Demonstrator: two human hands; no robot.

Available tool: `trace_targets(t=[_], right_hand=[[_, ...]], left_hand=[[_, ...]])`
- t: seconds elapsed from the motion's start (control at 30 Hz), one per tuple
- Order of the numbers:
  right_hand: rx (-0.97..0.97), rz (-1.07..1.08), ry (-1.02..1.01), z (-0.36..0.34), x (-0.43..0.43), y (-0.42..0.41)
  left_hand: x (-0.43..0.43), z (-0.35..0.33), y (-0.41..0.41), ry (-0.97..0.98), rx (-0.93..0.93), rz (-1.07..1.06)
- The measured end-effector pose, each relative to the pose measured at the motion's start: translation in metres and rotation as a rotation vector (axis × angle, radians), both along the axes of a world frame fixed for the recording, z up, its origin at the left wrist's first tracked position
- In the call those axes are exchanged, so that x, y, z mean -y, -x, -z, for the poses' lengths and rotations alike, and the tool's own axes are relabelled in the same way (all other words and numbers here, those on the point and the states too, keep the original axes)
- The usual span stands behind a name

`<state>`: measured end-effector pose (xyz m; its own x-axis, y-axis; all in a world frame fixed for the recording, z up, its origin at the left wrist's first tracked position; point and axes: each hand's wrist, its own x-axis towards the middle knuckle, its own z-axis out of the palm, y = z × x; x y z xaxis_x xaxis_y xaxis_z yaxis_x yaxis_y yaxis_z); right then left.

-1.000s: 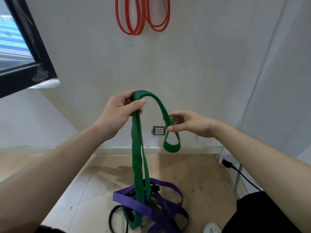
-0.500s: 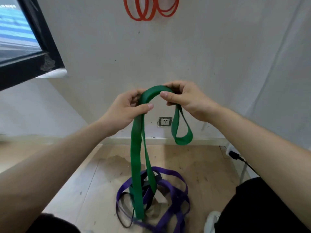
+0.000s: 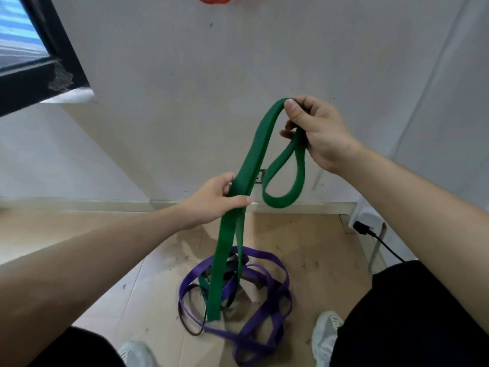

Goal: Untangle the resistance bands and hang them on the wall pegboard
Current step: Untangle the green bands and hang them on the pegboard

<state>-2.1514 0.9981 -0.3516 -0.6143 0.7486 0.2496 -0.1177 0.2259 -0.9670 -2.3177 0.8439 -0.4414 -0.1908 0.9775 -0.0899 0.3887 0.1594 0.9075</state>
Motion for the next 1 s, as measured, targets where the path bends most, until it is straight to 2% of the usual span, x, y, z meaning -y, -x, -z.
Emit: trace_targets(t=[0.17, 0.33, 0.47, 0.57, 0.73, 1.0], right_hand=[[0.122, 0.054, 0.059, 0.019, -0.033, -0.026], [0.435, -0.165, 0.155, 0.042, -0.06, -0.061], [0.718, -0.353, 0.043, 0.051, -0.061, -0.07], [0.807, -0.46, -0.006, 0.057, -0.049, -0.059], [0.699, -0.551, -0.011, 0.051, -0.023, -0.031], [0.228, -0.467, -0.038, 0.023, 0.017, 0.007]], left_hand=[[-0.002, -0.009, 0.005, -0.035, -0.067, -0.062], [0.003, -0.015, 0.022, -0.089, -0.05, -0.082], [0.003, -0.029, 0.02, -0.18, 0.021, -0.092], [0.0, -0.04, 0.012, -0.238, 0.025, -0.067], [-0.002, -0.059, 0.001, -0.335, 0.038, -0.032], [0.007, -0.089, -0.003, -0.471, 0.074, -0.039]])
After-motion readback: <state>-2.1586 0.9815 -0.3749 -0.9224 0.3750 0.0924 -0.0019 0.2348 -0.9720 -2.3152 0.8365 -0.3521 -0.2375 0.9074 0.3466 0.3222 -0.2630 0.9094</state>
